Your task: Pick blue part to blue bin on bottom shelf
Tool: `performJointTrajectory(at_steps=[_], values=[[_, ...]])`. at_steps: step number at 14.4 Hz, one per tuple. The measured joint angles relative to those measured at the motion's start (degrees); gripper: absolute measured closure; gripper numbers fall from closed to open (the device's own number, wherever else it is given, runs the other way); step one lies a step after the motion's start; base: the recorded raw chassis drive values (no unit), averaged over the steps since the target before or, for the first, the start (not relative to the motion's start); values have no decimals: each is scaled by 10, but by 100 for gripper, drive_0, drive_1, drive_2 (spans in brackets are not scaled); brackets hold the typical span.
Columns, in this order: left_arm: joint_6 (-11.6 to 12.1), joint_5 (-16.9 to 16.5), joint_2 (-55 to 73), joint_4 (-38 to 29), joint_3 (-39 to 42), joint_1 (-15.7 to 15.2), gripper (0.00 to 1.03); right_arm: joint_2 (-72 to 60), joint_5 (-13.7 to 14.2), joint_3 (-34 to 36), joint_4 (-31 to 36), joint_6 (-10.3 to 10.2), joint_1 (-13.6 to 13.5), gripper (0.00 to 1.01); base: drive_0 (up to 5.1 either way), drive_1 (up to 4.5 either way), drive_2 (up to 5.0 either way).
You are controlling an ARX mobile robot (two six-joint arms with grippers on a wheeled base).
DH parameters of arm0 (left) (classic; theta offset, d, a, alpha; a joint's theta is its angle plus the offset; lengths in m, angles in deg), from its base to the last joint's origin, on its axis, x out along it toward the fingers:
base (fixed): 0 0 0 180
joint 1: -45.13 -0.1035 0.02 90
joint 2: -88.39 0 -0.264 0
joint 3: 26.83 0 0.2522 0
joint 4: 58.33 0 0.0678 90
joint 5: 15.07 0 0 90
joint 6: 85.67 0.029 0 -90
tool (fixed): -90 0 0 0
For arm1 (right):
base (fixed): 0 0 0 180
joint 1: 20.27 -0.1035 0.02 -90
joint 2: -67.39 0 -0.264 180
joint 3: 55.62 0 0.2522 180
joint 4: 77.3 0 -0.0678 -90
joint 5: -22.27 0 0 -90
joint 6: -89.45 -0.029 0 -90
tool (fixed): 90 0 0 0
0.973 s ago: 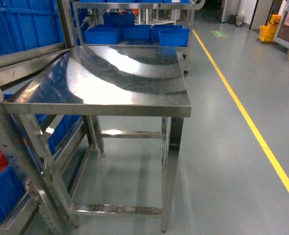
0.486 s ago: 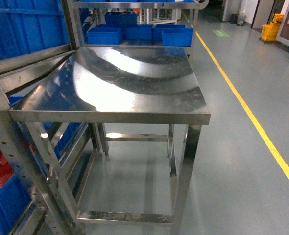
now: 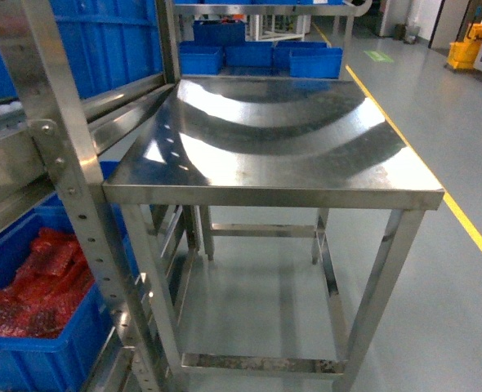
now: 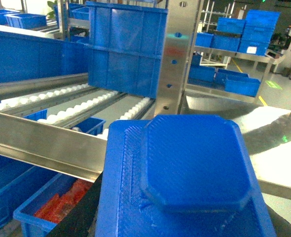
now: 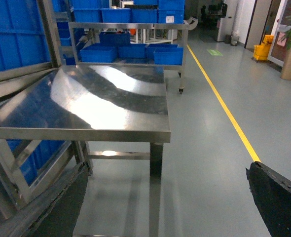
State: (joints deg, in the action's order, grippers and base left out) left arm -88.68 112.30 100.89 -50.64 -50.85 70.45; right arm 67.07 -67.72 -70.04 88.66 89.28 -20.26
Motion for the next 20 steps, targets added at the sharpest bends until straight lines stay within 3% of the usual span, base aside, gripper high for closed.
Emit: performJointTrajectory(at_steps=[20], values=[[0, 0, -1, 0, 0, 0, 60, 0, 0, 0, 1, 0, 0, 3, -495, 167, 306]])
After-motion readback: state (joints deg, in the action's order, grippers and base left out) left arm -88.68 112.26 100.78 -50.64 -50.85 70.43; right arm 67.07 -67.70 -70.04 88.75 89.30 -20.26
